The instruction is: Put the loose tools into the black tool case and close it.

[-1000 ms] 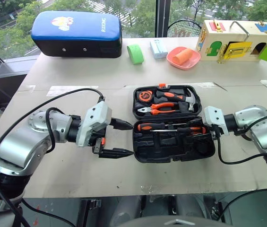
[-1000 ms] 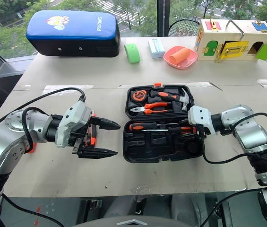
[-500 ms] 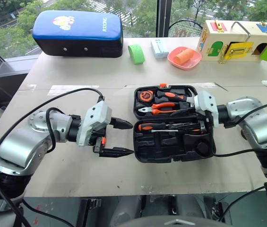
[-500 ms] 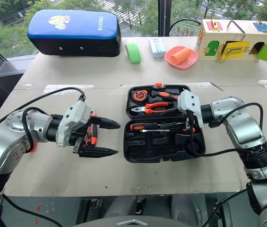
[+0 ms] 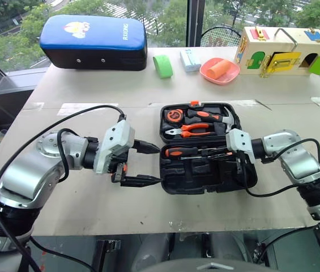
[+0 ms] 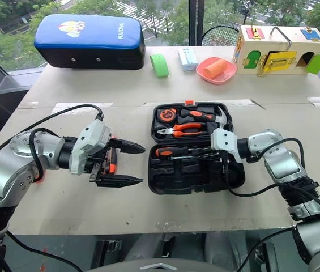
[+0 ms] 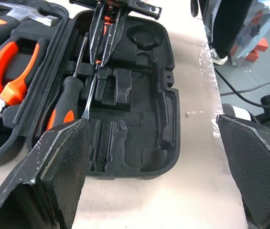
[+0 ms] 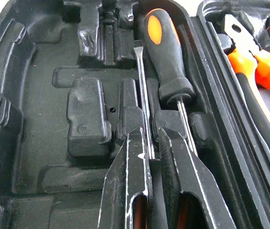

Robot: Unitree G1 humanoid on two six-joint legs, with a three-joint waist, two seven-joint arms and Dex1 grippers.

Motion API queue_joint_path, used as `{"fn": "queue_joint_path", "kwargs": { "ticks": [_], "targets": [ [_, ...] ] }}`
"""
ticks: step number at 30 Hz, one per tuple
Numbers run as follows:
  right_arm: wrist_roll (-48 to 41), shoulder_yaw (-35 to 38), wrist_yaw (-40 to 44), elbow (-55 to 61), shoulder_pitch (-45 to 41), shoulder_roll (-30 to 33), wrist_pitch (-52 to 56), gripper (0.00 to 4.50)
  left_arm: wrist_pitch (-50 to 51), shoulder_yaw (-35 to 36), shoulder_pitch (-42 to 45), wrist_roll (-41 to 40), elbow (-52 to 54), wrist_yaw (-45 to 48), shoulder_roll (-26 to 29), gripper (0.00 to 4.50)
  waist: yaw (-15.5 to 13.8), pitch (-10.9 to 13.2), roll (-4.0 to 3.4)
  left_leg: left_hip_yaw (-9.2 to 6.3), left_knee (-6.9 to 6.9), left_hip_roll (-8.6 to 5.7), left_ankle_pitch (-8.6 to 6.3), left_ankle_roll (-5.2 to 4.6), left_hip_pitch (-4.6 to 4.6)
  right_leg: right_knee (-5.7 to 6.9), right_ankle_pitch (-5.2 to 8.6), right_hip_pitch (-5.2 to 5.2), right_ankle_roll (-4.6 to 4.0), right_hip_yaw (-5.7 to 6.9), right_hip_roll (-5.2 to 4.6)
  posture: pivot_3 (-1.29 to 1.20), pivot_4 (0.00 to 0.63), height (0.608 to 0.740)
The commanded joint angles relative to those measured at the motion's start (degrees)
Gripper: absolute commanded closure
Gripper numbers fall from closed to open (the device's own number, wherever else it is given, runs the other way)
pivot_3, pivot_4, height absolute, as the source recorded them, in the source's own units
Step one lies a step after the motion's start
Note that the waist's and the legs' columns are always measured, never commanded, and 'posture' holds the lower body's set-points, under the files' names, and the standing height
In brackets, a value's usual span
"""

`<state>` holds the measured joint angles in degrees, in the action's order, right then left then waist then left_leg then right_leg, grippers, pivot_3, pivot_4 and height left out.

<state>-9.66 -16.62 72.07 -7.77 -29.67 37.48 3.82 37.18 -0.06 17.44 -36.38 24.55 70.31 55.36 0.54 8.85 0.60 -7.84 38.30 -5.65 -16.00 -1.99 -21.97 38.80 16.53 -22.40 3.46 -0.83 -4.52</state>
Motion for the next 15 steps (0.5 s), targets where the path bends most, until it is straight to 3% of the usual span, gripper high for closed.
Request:
{"fn": "queue_joint_path", "kwargs": {
  "ticks": [1,10,13,15],
  "targets": [
    [-3.6,3.2,-0.9,2.0,0.9,-1.5,2.7,4.39,-0.2,2.1,-1.7,-0.2,0.9,-1.3,0.2,0.00,0.0,0.0,0.00,0.00,-0.01,0.00,0.00,0.00,0.00,0.00,0.00,-0.01,0.00,-0.01,0.00,0.00,0.150,0.735],
    [-20.7,9.3,5.2,17.4,-3.7,1.6,19.9,4.39,7.0,25.5,-22.6,-4.5,4.9,-11.1,-1.1,0.00,1.1,0.1,-0.15,-0.07,-0.18,0.03,0.00,0.02,-0.40,-0.05,0.00,-0.49,-0.01,-0.10,0.05,0.00,0.150,0.735],
    [-27.2,8.8,11.0,21.8,-5.7,4.9,27.2,3.68,9.2,40.2,-36.6,-4.9,7.0,-12.4,-6.2,0.00,0.9,0.1,-0.17,-0.07,-0.14,0.03,-0.01,0.01,-0.43,-0.10,0.00,-0.47,-0.01,-0.09,0.04,0.00,0.150,0.735],
    [-28.7,8.7,11.1,22.2,-8.1,4.1,28.7,2.70,9.7,49.5,-44.9,-5.2,8.5,-14.0,-11.1,0.00,1.6,0.1,-0.14,0.00,-0.19,0.03,-0.05,-0.04,-0.45,-0.23,0.00,-0.49,-0.01,-0.21,0.03,0.00,0.150,0.735]
  ]
}}
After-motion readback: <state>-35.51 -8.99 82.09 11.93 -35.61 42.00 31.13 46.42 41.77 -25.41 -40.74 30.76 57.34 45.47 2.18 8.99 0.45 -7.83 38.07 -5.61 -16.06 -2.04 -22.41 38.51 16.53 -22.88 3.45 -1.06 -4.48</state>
